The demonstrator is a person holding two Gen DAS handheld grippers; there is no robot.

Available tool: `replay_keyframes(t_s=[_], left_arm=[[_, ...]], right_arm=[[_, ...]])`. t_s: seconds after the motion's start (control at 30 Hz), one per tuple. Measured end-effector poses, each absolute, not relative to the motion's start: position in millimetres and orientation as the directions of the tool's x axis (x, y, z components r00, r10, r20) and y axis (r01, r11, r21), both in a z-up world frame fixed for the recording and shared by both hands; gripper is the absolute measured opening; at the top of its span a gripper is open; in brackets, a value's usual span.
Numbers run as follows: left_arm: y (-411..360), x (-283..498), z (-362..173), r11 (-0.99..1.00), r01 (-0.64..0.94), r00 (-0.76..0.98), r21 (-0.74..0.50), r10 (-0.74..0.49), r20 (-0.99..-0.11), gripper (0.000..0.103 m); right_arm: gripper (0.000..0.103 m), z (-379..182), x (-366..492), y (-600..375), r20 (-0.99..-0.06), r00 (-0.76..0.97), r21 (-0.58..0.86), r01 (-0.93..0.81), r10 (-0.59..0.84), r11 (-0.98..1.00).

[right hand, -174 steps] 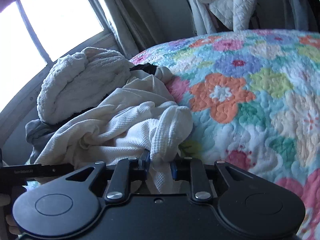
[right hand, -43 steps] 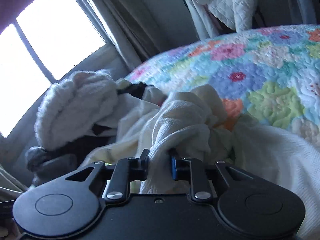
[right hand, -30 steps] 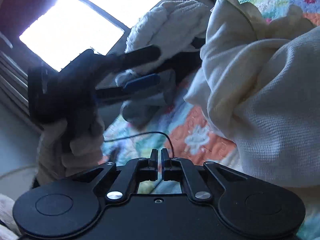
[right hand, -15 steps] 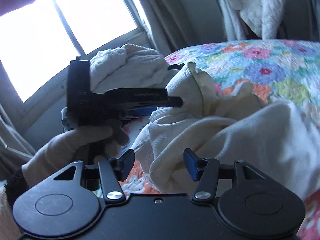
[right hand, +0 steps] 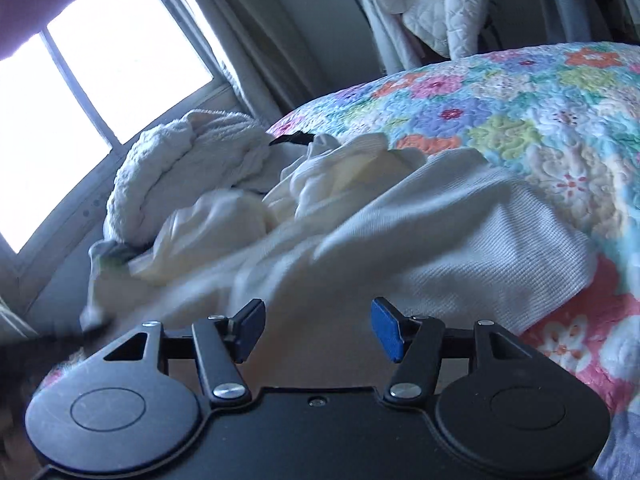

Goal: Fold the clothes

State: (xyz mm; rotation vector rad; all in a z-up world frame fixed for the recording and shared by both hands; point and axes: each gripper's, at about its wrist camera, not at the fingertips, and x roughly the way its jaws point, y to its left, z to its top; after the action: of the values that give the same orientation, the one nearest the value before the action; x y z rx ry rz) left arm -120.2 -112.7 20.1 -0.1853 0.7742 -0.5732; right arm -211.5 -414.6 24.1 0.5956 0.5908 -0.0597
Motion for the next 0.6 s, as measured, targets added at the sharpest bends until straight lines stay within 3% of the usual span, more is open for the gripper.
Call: replay_keyframes(t_s=[0.1, 0.27, 0.43, 0.6], left_arm=[[-132, -134, 10, 0.811, 0.481, 0.510, -0.335, -0.569, -0.646, 0.007], [-134, -137, 30, 0.782, 0.542, 0.492, -0.307, -0.592, -0.638, 0.008], [-105, -129, 44, 0.791, 0.513, 0.465, -0.334, -0.583, -0.666, 0.009], [-74, -130, 64, 0.828, 0.467, 0.518, -0.311, -0.541, -0.663, 0.024]], right_arm=[[0.071, 26, -211, -415, -0.552, 0.827, 0.512, 0.230, 0.111, 0.828], [0.074, 27, -208, -406, -0.582, 0.800, 0.490, 0.200, 0.148, 0.848], [0.082, 15, -200, -403, -0.604, 0.777, 0.498, 0.197, 0.175, 0.845], [0.082, -4, -183, -406, -0.637, 0.739, 0.527, 0.210, 0.219, 0.823]])
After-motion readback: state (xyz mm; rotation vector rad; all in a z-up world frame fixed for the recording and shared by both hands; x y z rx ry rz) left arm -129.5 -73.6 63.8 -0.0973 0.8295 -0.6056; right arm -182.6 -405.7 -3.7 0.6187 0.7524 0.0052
